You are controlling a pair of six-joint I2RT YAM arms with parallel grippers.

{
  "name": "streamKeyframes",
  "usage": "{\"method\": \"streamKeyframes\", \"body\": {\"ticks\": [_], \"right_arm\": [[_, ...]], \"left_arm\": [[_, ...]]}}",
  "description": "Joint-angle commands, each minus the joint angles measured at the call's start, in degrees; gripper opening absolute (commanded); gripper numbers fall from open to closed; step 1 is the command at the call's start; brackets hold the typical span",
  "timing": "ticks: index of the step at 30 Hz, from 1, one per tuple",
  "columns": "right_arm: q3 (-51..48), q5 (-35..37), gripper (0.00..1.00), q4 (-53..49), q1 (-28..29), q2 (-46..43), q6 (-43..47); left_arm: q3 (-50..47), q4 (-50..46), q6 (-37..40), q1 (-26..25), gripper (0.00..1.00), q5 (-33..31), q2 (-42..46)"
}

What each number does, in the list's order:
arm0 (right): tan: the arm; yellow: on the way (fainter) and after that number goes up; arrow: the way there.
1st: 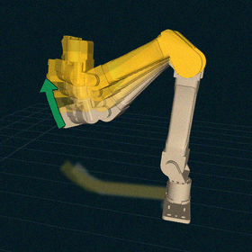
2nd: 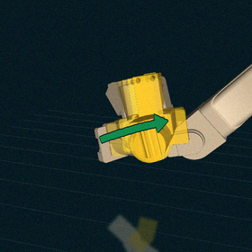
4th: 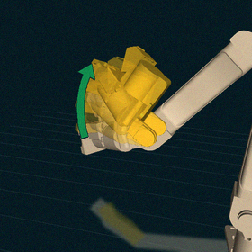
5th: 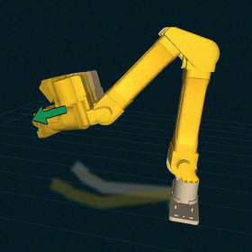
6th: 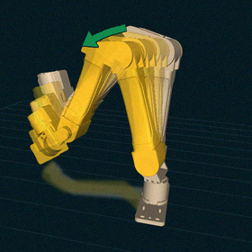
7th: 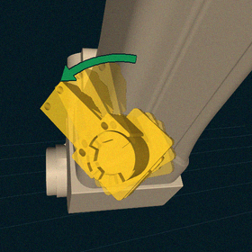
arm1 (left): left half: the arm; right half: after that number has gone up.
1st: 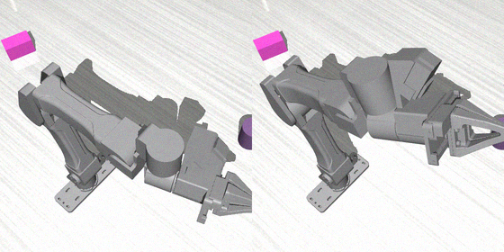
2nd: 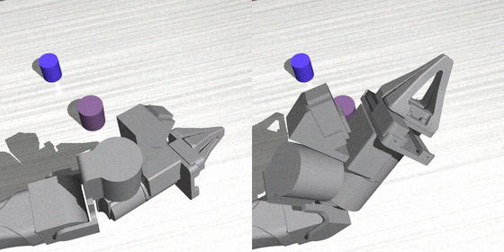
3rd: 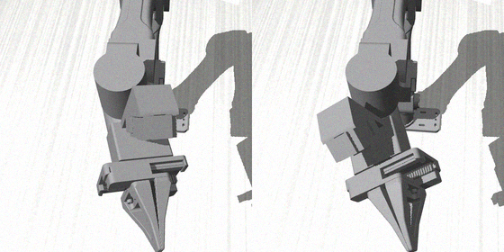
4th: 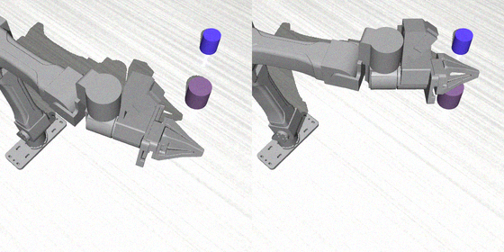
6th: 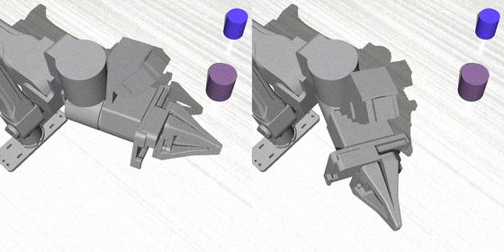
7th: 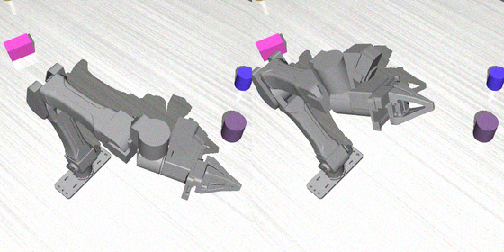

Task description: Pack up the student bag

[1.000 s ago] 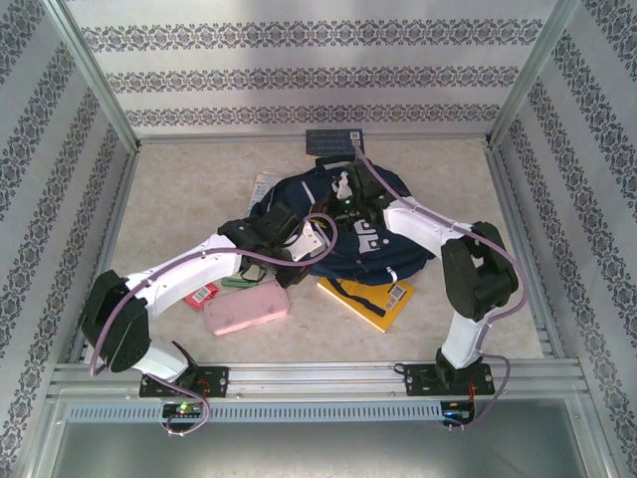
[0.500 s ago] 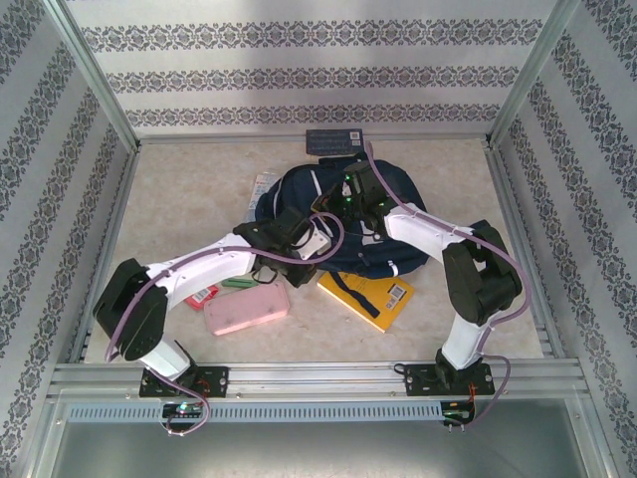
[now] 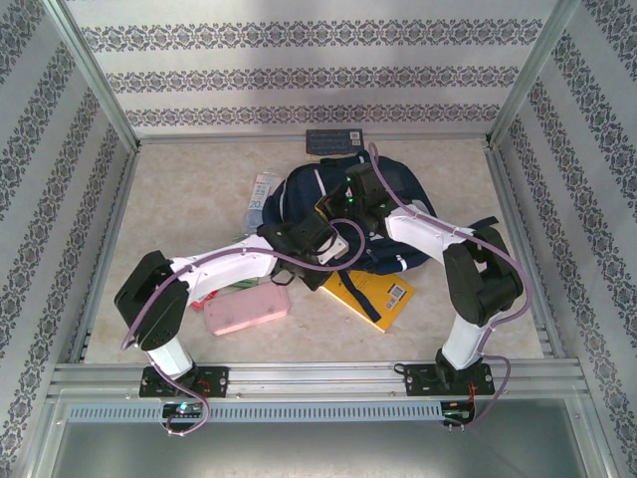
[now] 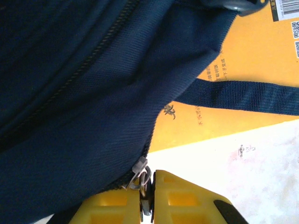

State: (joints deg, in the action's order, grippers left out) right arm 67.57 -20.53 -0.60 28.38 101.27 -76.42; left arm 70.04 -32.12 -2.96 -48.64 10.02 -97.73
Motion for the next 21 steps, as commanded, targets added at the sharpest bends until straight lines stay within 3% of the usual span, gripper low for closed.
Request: {"method": "streamKeyframes", "body": {"ticks": [1,10,17,19,21], "right_arm": [[0.27,4.23,0.0,9.78,-0.12,-3.08,-3.15],[-0.76,2.36,0.0,12.75,-1.13,-2.36,-4.32],[1.26,-1.55,0.02,6.82,-1.59,-1.37,2.91],[1.25,-0.27,0.33,1.45,-1.91,-2.85,7.43],[1.25,1.41,0.52,-4.19,-2.48,-4.96,12.14]], "left_arm": [[2.82,3.48,-0.14,-4.05,0.13,3.06,-1.32],[0.55,7.04,0.76,-7.08,0.17,1.61,-0.29],[1.37,6.81,2.16,-7.08,0.19,3.41,-1.93],[1.35,7.02,2.27,-7.08,0.16,4.07,-2.43],[1.5,7.22,2.18,-7.08,0.15,5.18,-3.05]]}}
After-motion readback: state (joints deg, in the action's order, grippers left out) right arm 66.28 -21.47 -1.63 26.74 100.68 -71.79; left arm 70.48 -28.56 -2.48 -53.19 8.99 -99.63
